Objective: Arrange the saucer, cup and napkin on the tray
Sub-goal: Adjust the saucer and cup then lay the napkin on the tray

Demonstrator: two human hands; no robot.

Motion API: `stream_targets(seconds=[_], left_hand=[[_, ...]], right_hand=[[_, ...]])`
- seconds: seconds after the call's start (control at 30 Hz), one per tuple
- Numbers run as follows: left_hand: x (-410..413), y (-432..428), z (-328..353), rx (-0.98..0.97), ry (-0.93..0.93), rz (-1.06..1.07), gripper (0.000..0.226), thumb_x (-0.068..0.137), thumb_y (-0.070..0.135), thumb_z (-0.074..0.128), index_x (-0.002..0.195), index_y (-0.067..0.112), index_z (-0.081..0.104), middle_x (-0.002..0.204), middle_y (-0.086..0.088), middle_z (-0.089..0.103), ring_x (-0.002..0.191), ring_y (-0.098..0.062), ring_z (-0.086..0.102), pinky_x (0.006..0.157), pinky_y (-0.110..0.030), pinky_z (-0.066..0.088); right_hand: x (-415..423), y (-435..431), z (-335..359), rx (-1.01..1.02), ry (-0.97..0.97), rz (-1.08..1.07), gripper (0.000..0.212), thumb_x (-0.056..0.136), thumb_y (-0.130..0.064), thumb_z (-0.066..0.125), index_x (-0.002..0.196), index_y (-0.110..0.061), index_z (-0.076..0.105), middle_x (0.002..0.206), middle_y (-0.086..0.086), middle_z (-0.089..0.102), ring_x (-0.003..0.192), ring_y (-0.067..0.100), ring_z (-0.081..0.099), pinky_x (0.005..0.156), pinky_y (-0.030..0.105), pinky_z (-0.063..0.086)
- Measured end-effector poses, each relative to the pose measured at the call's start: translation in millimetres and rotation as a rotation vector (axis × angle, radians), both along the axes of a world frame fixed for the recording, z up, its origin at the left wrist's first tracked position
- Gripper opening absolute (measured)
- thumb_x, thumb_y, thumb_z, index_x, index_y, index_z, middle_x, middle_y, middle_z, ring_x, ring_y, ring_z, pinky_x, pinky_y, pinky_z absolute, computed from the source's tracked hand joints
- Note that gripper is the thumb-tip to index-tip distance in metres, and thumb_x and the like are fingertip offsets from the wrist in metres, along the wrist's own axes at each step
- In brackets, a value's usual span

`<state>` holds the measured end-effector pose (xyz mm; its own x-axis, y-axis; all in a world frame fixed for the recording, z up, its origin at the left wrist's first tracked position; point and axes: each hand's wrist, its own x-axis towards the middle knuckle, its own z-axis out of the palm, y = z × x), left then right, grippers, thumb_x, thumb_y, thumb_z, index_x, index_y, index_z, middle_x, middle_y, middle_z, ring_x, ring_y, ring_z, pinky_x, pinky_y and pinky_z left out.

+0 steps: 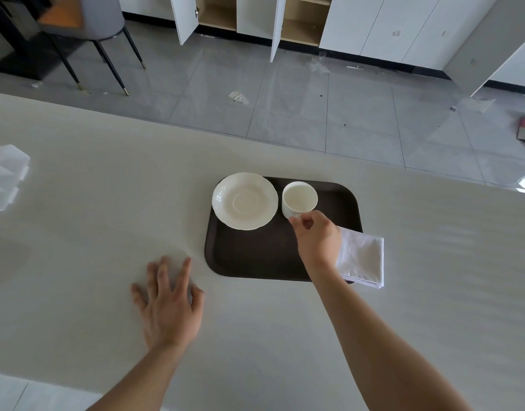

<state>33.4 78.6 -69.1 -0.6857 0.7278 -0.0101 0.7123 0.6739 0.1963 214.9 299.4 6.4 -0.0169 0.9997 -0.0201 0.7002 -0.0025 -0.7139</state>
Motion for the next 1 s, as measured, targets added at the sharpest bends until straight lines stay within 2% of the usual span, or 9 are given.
stream_targets(seconds=[0.3,0.47,0.6,0.7,0.77,0.83,0.9,1.0], left_hand=[[1,1,3,-0.005,-0.004,-0.005,0.059,0.085,0.040,0.034,0.144,0.034,0.043,0.155,-0.013,0.035,0.149,-0.035,0.021,0.116,-0.062,0.013],[1,1,6,-0.018,-0.017,-0.009,0.059,0.085,0.037,0.037,0.144,0.034,0.043,0.154,-0.013,0.036,0.148,-0.035,0.022,0.115,-0.063,0.014],[3,0,13,-0.020,-0.047,-0.017,0.061,0.083,0.039,0.038,0.144,0.031,0.045,0.155,-0.014,0.036,0.148,-0.036,0.023,0.114,-0.063,0.015],[2,2,20,0.004,-0.129,0.027,0.061,0.082,0.041,0.045,0.142,0.029,0.049,0.155,-0.012,0.037,0.149,-0.034,0.023,0.115,-0.061,0.013],[2,7,27,0.003,-0.177,0.045,0.056,0.086,0.035,0.061,0.140,0.023,0.052,0.153,-0.014,0.040,0.147,-0.036,0.026,0.114,-0.062,0.016],[11,15,34,0.061,-0.177,-0.011,0.050,0.081,0.021,0.073,0.129,0.013,0.062,0.136,-0.019,0.056,0.132,-0.043,0.044,0.105,-0.060,0.033],[32,28,46,0.163,-0.204,-0.107,0.039,0.080,0.014,0.075,0.118,0.010,0.069,0.112,-0.016,0.066,0.108,-0.041,0.059,0.090,-0.052,0.047],[67,55,66,0.292,-0.220,-0.252,0.024,0.083,0.015,0.071,0.107,0.011,0.072,0.094,-0.008,0.067,0.088,-0.034,0.063,0.078,-0.045,0.052]], right_hand=[[5,0,2,-0.004,0.018,0.041,0.023,0.081,-0.039,0.074,0.081,-0.018,0.065,0.071,-0.007,0.066,0.066,0.012,0.059,0.055,0.018,0.039],[15,-5,3,-0.001,0.051,0.025,0.020,0.083,-0.037,0.073,0.085,-0.019,0.066,0.070,-0.006,0.067,0.070,0.016,0.062,0.062,0.029,0.049],[41,-12,10,-0.002,0.101,0.027,0.016,0.085,-0.029,0.073,0.094,-0.016,0.068,0.075,-0.004,0.070,0.072,0.018,0.067,0.070,0.033,0.055],[73,-15,19,0.013,0.111,-0.021,0.009,0.086,-0.024,0.070,0.092,-0.017,0.070,0.075,-0.003,0.071,0.072,0.018,0.069,0.068,0.028,0.054],[97,-17,23,0.030,0.075,-0.054,0.003,0.086,-0.019,0.067,0.084,-0.019,0.069,0.071,-0.004,0.071,0.068,0.018,0.069,0.063,0.026,0.052],[122,-18,25,0.036,0.032,-0.078,0.011,0.085,-0.015,0.065,0.075,-0.018,0.065,0.067,0.000,0.068,0.063,0.023,0.069,0.062,0.031,0.054],[143,-18,27,0.020,0.011,-0.107,0.012,0.085,-0.014,0.065,0.073,-0.014,0.064,0.066,0.005,0.067,0.064,0.029,0.067,0.064,0.039,0.057],[163,-17,26,-0.027,-0.023,-0.114,0.007,0.085,-0.017,0.066,0.079,-0.015,0.067,0.068,0.004,0.069,0.067,0.029,0.067,0.067,0.040,0.057]])
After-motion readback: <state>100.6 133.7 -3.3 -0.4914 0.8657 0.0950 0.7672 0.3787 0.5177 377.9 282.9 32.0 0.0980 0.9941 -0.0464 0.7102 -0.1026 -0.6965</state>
